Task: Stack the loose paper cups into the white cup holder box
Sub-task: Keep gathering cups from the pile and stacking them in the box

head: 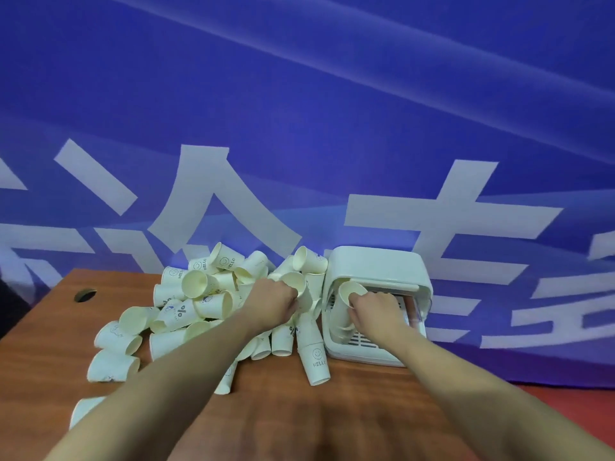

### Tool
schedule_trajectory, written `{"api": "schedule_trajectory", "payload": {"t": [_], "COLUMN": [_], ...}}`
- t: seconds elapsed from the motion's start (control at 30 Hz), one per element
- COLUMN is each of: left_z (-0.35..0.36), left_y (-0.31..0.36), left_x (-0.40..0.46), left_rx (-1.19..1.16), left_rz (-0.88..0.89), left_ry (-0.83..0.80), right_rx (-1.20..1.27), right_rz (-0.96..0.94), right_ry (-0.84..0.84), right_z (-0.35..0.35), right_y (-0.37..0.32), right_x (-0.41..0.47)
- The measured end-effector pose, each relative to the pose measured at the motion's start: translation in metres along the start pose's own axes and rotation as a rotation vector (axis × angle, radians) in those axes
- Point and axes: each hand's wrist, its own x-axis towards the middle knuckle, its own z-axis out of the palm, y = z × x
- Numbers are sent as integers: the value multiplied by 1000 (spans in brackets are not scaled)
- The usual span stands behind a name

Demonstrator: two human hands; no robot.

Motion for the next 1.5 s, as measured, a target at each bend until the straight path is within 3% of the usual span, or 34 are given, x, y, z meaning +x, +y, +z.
{"api": "schedule_trajectory", "payload": {"t": [0.27,0.53,1.03,1.5], "left_z": [6,10,48,42], "left_y": [64,93,103,73], "left_x": [22,42,82,72], "left_rx": [-29,37,146,126], "left_rz": [89,133,217,73], "left_ry": [-1,-64,-277,-240], "right_rx": [42,47,84,133], "right_rz": [163,198,177,10], "right_ry": [-33,-60,-117,-45], "right_z": [13,19,52,43], "right_y": [49,64,87,65], "right_x": [-46,-60,-33,-18]}}
